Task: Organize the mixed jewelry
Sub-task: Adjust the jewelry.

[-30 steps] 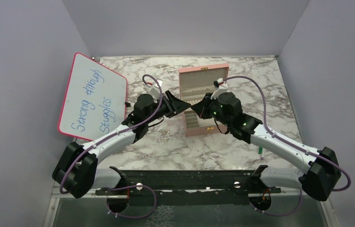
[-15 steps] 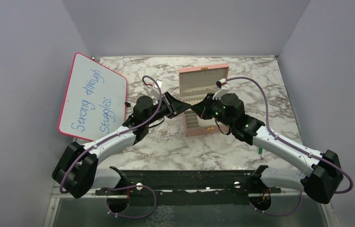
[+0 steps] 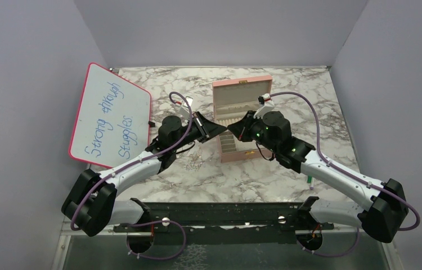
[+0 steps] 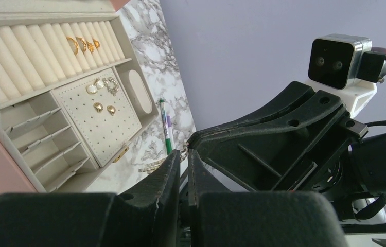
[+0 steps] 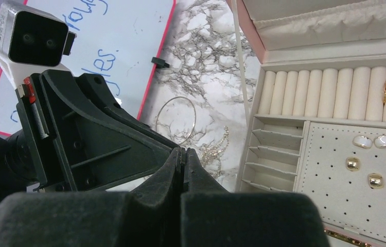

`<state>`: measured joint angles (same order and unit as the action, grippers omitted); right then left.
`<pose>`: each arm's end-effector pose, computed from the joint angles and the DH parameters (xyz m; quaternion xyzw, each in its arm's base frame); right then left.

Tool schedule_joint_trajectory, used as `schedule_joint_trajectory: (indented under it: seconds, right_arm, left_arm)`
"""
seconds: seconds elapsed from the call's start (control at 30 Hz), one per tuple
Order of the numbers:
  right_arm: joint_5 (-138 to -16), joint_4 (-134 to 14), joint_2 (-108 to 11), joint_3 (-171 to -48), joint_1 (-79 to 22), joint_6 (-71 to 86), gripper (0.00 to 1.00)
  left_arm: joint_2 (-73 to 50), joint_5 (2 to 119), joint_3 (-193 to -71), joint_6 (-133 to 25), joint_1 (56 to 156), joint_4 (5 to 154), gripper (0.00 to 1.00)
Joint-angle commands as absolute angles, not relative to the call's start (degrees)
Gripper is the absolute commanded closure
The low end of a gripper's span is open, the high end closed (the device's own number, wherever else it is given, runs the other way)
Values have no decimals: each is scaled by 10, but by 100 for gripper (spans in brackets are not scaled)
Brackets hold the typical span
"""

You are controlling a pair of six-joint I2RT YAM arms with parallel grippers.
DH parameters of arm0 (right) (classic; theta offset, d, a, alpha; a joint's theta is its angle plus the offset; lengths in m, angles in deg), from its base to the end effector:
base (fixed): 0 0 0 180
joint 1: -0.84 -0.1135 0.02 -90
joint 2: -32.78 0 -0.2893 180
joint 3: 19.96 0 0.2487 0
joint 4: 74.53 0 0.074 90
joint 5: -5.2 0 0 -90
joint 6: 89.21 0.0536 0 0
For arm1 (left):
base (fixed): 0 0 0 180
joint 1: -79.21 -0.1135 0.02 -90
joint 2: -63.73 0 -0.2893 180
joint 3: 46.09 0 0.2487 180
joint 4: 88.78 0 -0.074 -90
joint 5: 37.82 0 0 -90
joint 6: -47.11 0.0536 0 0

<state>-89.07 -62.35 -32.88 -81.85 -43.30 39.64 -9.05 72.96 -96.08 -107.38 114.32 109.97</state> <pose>0.1976 0.1862 0.3257 -0.0144 0.7980 0.3764 0.4704 0.2242 -0.1809 0.2848 -0.0636 0.7273 -0.5973 0.3320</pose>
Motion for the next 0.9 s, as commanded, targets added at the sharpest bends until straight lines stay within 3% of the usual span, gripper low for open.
schedule_joint_trajectory:
  seconds: [0.0,0.4,0.87]
  right_arm:
    - [-900,-649,-320,-819,-433,401,99]
    - [-891,-650,-323,-817,-433,390,99]
    - [-884,-648,-325,-816,-433,381,99]
  left_arm:
    - [-88,747,-963,-1071,1146,1115,89]
    - [-95,737,-974,-1058,1146,1117,80]
    - [-98,736,-980,-1044,1146,1117,100]
